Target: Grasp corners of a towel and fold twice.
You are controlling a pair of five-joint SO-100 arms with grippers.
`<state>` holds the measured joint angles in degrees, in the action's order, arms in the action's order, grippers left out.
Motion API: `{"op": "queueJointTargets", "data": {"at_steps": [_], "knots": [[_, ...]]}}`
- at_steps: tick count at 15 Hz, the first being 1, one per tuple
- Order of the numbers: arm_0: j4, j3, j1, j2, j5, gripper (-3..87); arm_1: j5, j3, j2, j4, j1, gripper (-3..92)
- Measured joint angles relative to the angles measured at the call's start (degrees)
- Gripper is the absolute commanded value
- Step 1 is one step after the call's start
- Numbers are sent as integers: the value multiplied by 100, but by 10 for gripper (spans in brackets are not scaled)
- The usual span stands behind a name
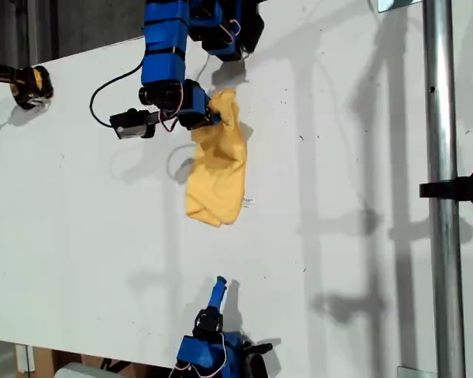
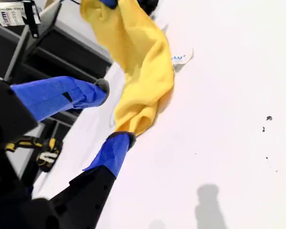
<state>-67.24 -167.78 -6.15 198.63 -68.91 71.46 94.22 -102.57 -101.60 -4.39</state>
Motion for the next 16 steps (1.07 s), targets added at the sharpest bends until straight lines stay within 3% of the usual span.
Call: {"op": "queueJointTargets", "data": {"at_steps": [10, 16], "knots": [[0, 0, 62, 0, -9, 158, -870, -97, 1143, 4122, -1011, -1], [0, -26, 114, 0, -158, 158, -940, -448, 2918, 5326, -1125, 2]]}}
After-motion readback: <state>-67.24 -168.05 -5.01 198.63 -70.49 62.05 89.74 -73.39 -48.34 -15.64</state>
